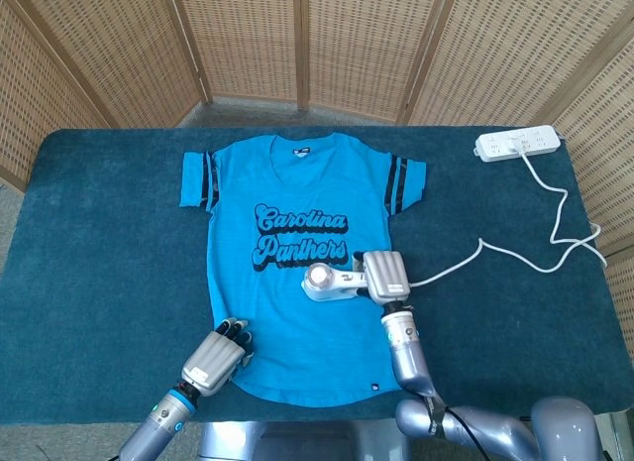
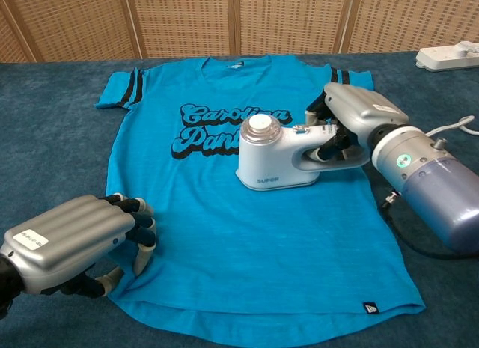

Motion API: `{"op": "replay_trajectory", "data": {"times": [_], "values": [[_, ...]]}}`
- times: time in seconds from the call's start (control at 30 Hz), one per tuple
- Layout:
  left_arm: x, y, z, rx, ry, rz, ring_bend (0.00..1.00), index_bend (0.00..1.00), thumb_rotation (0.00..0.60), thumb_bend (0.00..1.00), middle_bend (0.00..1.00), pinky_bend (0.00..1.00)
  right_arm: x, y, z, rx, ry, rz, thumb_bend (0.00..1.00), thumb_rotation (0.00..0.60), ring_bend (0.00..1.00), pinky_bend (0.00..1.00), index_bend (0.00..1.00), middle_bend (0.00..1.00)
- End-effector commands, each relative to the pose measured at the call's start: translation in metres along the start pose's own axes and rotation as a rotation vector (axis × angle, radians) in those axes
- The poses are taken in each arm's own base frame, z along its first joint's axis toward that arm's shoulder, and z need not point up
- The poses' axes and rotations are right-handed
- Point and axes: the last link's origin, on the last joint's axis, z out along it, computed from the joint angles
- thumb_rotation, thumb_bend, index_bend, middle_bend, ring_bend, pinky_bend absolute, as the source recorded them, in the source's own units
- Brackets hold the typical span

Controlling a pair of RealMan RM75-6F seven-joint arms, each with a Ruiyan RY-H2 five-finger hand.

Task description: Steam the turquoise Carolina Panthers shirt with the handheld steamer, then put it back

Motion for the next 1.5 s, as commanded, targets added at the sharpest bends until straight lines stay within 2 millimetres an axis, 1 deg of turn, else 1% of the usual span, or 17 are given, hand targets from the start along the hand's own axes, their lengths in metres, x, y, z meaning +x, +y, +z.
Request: {"op": "replay_trajectory", "data": {"times": [0.03,0.13,0.43,0.57,0.6,0.83,1.07,1.23,1.3,1.5], "values": [[0.000,0.000,0.000,-0.002,0.000,0.002,0.17,0.66,0.554,0.47,0.36,0.17,0.000,0.002,-0.007,0.006,-0.002,-0.002,0.36,0.600,0.67,0.55,0.67,0.67],[0.000,0.001,0.000,-0.002,0.000,0.002,0.17,0.66,0.548,0.47,0.36,0.17,0.000,0.003,-0.007,0.013,-0.007,-0.004,0.36,0.600,0.67,0.55,0.67,0.67],[0.000,0.000,-0.001,0.008,0.000,0.003,0.17,0.66,0.549,0.47,0.36,0.17,-0.006,0.008,0.003,-0.003,-0.017,-0.006,0.36,0.600,0.66,0.54,0.67,0.67],[0.000,-0.001,-0.001,0.010,-0.001,0.003,0.17,0.66,0.559,0.47,0.36,0.17,-0.007,0.010,0.009,-0.009,-0.018,-0.011,0.36,0.600,0.66,0.54,0.67,0.67],[0.000,-0.001,-0.001,0.011,-0.001,0.003,0.17,0.66,0.553,0.47,0.36,0.17,-0.007,0.010,0.011,-0.010,-0.017,-0.009,0.36,0.600,0.66,0.54,0.67,0.67],[0.001,-0.003,-0.002,0.022,0.000,0.002,0.17,0.66,0.553,0.47,0.36,0.17,-0.005,0.009,0.026,-0.013,-0.004,-0.012,0.36,0.600,0.66,0.53,0.67,0.67],[0.000,-0.005,-0.002,0.031,-0.001,0.001,0.17,0.66,0.551,0.47,0.36,0.17,-0.003,0.003,0.040,0.001,0.013,-0.036,0.36,0.600,0.66,0.53,0.67,0.67],[0.000,-0.005,-0.001,0.035,-0.003,-0.002,0.17,0.66,0.556,0.47,0.36,0.17,0.002,-0.001,0.054,0.001,0.030,-0.047,0.36,0.600,0.66,0.53,0.67,0.67],[-0.002,-0.005,-0.001,0.036,-0.008,-0.005,0.17,0.66,0.553,0.47,0.36,0.17,0.007,0.002,0.065,-0.022,0.049,-0.052,0.36,0.600,0.66,0.53,0.67,0.67],[-0.002,-0.006,-0.001,0.042,-0.007,-0.005,0.17,0.66,0.553,0.47,0.35,0.17,0.013,0.008,0.077,-0.049,0.083,-0.052,0.36,0.600,0.66,0.53,0.67,0.67]]}}
